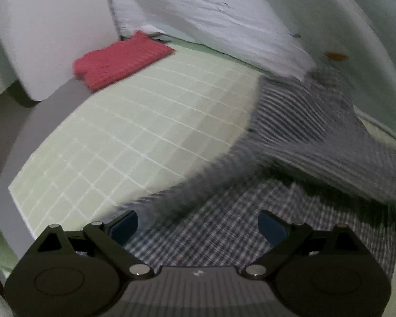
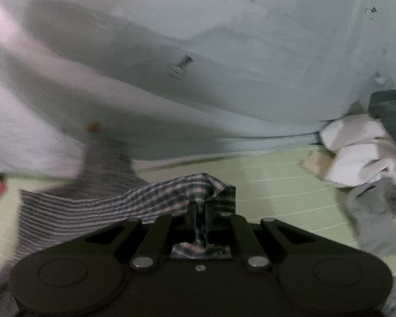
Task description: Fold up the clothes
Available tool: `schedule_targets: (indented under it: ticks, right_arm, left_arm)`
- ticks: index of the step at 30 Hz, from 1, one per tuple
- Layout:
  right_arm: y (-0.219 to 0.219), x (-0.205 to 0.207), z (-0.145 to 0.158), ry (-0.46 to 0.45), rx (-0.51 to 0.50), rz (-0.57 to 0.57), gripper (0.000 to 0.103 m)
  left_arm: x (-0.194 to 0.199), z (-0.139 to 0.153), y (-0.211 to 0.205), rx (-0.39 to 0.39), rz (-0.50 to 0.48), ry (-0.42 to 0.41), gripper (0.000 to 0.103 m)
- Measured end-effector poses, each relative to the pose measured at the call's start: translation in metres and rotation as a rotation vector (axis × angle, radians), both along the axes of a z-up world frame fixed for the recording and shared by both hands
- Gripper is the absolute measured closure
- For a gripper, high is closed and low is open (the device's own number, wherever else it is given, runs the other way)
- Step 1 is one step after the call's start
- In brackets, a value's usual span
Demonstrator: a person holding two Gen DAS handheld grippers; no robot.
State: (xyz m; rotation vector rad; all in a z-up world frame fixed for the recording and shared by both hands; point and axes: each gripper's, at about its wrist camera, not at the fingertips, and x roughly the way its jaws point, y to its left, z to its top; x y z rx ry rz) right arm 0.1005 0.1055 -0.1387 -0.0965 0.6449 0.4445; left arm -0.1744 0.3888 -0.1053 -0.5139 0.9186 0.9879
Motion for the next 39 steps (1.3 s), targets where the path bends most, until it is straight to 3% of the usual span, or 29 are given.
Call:
schedule_targets:
  ticks: [7, 10, 12, 14, 17, 18, 21, 26, 34, 39]
  right_arm:
    - [-0.013, 0.038, -0.044, 0.166, -0.133, -0.114, 0.096]
    - [-0.006, 0.028, -0.051, 0.213, -0.148, -0.166, 0.089]
    - [-0.001, 0.015, -0.048, 0.207, -0.139, -0.171, 0.058]
    - [0.005, 0.002, -0.044, 0.200, -0.130, -0.177, 0.043]
    - [0.014, -0.019, -0.035, 0.200, -0.070, -0.146, 0.011]
    - [0.017, -0.026, -0.032, 0.200, -0.049, -0.135, 0.007]
    - [0.032, -0.053, -0.026, 0.216, 0.007, -0.086, 0.000]
    - [0.065, -0.104, -0.023, 0.259, 0.054, -0.016, 0.000]
    - [0.123, -0.188, -0.030, 0.342, 0.120, 0.026, 0.000]
    - [0.156, -0.235, -0.032, 0.385, 0.172, 0.045, 0.000]
  left_arm:
    - [-0.022, -0.002, 0.000, -0.024, 0.070, -0.042, 0.006]
    - [-0.030, -0.001, 0.001, -0.023, 0.079, -0.045, 0.006]
    - [-0.037, 0.002, 0.000, -0.016, 0.076, -0.058, 0.006]
    - [-0.046, 0.005, -0.002, -0.006, 0.072, -0.067, 0.006]
    - [-0.060, 0.009, -0.005, 0.006, 0.066, -0.078, 0.006]
    - [-0.067, 0.009, -0.006, 0.006, 0.068, -0.081, 0.006]
    - [-0.093, 0.011, -0.004, 0.002, 0.078, -0.095, 0.006]
    - [-0.137, 0.011, 0.012, 0.008, 0.087, -0.097, 0.006]
    - [-0.204, 0.011, 0.066, -0.022, 0.101, -0.127, 0.006]
    - [-0.234, 0.000, 0.114, -0.091, 0.116, -0.135, 0.006]
